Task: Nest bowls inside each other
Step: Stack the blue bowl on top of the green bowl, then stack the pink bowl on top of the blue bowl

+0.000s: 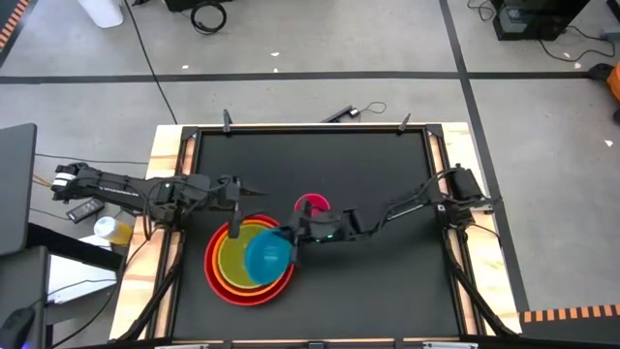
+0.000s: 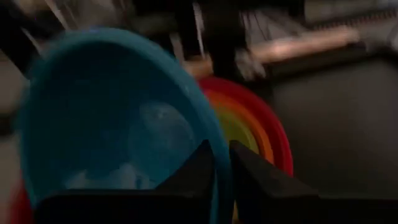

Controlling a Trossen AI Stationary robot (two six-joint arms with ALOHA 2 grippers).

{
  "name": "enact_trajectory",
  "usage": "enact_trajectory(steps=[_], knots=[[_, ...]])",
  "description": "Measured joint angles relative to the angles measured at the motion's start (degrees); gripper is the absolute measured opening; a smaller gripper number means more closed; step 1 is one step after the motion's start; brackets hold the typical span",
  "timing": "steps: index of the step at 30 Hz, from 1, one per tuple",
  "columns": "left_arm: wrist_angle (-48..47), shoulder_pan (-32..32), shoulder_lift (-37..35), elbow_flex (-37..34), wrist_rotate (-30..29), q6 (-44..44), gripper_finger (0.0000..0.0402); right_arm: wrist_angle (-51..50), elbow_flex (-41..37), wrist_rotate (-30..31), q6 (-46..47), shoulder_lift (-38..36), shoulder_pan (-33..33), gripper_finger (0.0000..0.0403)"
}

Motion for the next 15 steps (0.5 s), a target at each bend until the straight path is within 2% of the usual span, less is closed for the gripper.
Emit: enact_trajectory(steps=[3, 6, 8, 12, 13, 15], knots=[[-1.4, 0.0, 0.0, 0.0, -0.1, -0.9, 0.0215, -8.8, 4.1, 0.2, -0.1, 1.5, -0.1, 0.0096], [-2.0, 0.0, 0.0, 0.0, -0.1, -1.0, 0.0215, -11.9, 5.8, 0.7, -1.6, 0.5, -0.1, 0.0136], [-2.1, 0.0, -0.1, 0.0, -0.1, -1.2, 0.0215, -15.3, 5.9, 5.6, -2.1, -1.7, 0.0, 0.0161], [-2.5, -0.1, 0.0, 0.0, -0.1, -1.9, 0.0215, -26.4, 6.0, 20.4, -1.7, -7.1, 0.4, 0.0188], [-2.7, -0.1, 0.0, 0.0, -0.1, -2.2, 0.0215, -30.8, 6.1, 22.7, 0.3, -8.2, 0.0, 0.0190], [-2.9, -0.1, 0.0, 0.0, -0.1, -2.4, 0.0215, -40.4, 6.1, 23.4, 6.4, -9.2, -1.5, 0.0191]])
